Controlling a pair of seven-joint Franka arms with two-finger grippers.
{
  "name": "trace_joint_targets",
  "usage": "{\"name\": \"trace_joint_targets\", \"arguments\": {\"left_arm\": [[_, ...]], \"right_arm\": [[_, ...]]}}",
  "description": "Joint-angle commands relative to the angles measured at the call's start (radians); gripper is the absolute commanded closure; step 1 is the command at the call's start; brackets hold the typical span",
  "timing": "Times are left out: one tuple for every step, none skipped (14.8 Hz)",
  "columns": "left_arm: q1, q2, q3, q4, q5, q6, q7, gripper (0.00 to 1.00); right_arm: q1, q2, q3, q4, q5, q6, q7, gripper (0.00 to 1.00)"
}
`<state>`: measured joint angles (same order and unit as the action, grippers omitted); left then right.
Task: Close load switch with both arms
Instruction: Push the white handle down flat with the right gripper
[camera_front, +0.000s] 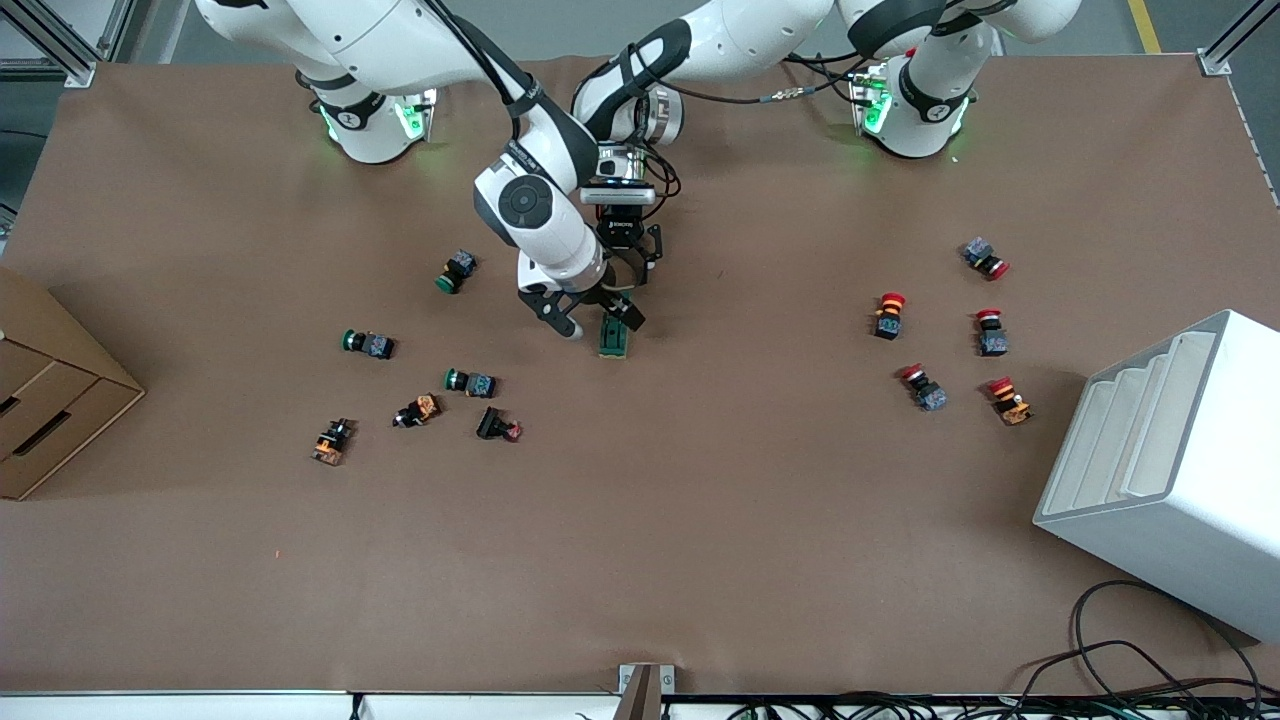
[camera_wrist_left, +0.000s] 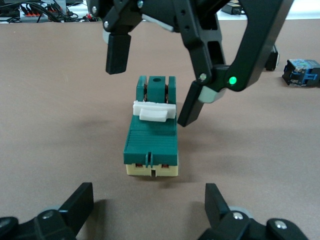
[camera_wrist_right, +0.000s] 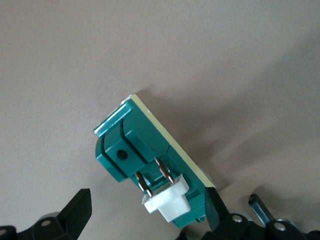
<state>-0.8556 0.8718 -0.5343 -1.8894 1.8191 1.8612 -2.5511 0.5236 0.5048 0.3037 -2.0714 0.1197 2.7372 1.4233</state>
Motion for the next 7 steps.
{"name": "trace_joint_targets", "arguments": {"left_arm": [[-0.016, 0.023, 0.002, 0.027, -0.023, 0.004, -0.006, 0.01], [-0.016, 0.023, 0.002, 0.03, -0.023, 0.004, -0.006, 0.01], [-0.016, 0.023, 0.002, 0.036, -0.023, 0.004, -0.006, 0.01], [-0.016, 0.023, 0.002, 0.036, -0.024, 0.004, -0.006, 0.01], [-0.016, 0.021, 0.002, 0.036, -0.024, 0.004, -0.006, 0.01], [-0.014, 0.018, 0.002, 0.036, -0.024, 0.004, -0.008, 0.01], [-0.014, 0.018, 0.002, 0.038, -0.024, 0.004, -0.008, 0.01]], "right_arm": [[0.015, -0.017, -0.002, -0.019, 0.009, 0.01, 0.014, 0.0], [0.016, -0.017, -0.002, -0.018, 0.009, 0.012, 0.022, 0.0], [0.019, -0.014, -0.002, -0.018, 0.009, 0.015, 0.028, 0.0], [0.023, -0.011, -0.002, -0.018, 0.009, 0.027, 0.029, 0.0], [0.026, -0.002, -0.002, -0.018, 0.009, 0.05, 0.031, 0.0], [0.029, 0.006, -0.002, -0.016, 0.009, 0.062, 0.039, 0.0], [0.038, 0.007, -0.002, -0.016, 0.009, 0.068, 0.039, 0.0]]}}
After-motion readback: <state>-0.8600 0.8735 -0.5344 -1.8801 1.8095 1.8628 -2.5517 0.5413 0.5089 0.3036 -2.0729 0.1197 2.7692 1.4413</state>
